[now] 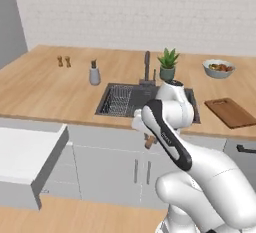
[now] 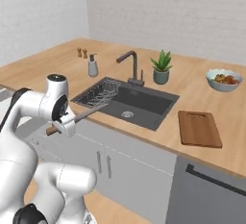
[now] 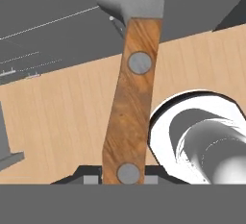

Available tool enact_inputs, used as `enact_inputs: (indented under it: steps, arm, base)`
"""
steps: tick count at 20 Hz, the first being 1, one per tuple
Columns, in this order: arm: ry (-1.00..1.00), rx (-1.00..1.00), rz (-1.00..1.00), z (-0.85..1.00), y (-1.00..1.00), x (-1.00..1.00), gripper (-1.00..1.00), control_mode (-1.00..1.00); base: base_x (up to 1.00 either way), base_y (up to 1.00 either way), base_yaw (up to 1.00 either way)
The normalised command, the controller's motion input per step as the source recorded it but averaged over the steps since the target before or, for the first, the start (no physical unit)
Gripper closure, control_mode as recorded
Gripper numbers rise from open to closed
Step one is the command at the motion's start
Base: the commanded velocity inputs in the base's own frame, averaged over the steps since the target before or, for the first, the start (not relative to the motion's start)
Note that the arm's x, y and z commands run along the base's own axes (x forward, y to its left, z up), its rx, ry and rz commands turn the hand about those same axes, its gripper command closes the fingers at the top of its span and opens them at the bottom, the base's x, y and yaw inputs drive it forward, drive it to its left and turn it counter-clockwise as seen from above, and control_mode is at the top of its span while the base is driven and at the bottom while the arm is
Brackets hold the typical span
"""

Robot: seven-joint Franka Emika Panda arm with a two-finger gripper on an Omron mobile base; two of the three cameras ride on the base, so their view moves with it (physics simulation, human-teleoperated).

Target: Pick up the knife from the drawer and place it on the cutting board. Then place the meat from the plate to the cutting board.

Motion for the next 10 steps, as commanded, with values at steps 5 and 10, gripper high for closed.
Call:
enact_inputs:
  steps: [5,10]
  arm:
    - [0.0,0.0,0.0,0.0,0.0,0.0,1.0,1.0]
    - [0.0,0.0,0.0,0.0,0.0,0.0,1.0,1.0]
  base:
    - [-0.52,-1.0,-0.38]
    - [0.0,-1.0,-0.57]
